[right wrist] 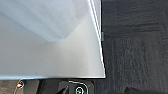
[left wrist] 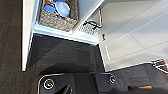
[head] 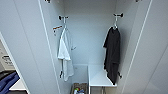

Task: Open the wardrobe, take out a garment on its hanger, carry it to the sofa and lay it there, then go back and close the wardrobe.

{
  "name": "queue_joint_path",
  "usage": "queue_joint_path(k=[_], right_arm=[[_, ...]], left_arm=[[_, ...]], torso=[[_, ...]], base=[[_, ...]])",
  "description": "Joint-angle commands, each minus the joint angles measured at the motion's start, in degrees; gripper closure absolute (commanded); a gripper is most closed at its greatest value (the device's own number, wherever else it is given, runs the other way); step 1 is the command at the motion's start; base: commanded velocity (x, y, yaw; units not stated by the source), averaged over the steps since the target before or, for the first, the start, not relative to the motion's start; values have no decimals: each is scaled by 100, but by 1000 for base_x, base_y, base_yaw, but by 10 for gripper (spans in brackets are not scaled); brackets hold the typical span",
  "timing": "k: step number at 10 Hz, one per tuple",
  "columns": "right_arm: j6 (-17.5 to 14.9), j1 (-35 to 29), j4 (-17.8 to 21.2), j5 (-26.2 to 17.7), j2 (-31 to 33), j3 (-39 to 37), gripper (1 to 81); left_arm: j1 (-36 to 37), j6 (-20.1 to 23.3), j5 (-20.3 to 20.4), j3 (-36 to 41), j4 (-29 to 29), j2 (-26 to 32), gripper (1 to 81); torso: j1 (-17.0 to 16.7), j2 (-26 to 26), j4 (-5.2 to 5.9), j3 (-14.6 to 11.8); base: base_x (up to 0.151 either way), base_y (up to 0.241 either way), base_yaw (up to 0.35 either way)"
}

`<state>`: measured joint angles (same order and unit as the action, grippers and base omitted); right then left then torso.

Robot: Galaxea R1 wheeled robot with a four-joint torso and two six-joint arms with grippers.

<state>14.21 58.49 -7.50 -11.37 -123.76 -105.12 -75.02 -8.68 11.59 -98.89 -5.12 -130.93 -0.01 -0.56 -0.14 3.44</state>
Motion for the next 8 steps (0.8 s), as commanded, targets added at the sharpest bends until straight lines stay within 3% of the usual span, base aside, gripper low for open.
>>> queue_joint_path(k=[1, 4, 8], right_arm=[[90, 9, 134, 144, -11, -218, 10], [20, 404, 135, 522, 50, -95, 10], [-6, 1002, 91, 575, -38, -166, 10]], left_arm=[[141, -2, -193, -342, -15, -171, 10], [71, -2, -184, -711, -24, -435, 10], [-61, -2, -201, -1140, 2, -750, 10]], torso=[[1, 0, 0, 0], [6, 0, 0, 0], [8, 0, 0, 0]], base=[[0, 0, 0], [0, 0, 0], [0, 0, 0]])
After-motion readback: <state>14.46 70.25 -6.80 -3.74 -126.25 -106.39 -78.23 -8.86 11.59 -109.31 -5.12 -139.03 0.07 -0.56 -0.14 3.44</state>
